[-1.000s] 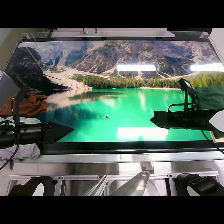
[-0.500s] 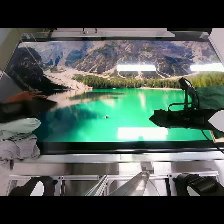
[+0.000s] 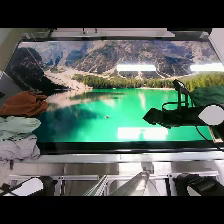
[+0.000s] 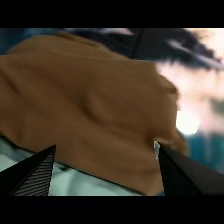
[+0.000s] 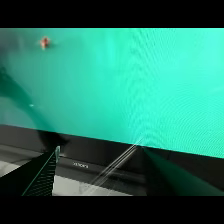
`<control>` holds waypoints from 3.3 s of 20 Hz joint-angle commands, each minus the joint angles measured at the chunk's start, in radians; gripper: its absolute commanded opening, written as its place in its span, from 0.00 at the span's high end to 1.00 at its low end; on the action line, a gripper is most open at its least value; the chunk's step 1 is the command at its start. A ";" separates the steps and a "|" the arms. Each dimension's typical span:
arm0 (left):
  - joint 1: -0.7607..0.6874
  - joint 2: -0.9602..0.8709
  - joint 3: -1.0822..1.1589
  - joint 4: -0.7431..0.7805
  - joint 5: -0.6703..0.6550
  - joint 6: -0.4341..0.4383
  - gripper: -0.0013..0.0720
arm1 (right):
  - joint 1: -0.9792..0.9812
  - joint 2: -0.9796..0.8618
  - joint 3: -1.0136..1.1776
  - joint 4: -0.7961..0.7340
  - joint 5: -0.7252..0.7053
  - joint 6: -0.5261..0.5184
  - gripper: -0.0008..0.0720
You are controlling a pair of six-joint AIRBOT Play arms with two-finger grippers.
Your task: Fold the shirts.
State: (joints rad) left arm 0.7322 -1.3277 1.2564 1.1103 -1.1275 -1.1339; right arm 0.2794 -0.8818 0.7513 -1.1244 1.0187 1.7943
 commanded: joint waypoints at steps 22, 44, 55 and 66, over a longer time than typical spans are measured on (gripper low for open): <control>-0.429 -0.280 0.497 0.145 -0.280 -0.065 0.97 | 0.000 -0.024 0.000 0.003 0.002 -0.007 0.22; -0.821 -0.044 0.248 -0.186 -0.459 -0.211 0.01 | -0.104 0.045 0.058 -0.052 0.081 -0.146 0.27; -0.830 0.134 -0.673 -0.425 -0.073 -0.005 0.04 | -0.092 -0.478 0.010 0.586 -0.021 -0.658 0.49; -0.997 0.134 -0.774 -0.459 0.087 0.010 0.04 | 0.001 -0.684 0.011 0.797 -0.061 -0.827 0.50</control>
State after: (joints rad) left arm -0.2474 -1.1950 0.4904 0.6601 -1.0798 -1.1275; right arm 0.2691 -1.5410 0.7624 -0.3710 0.9726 0.9966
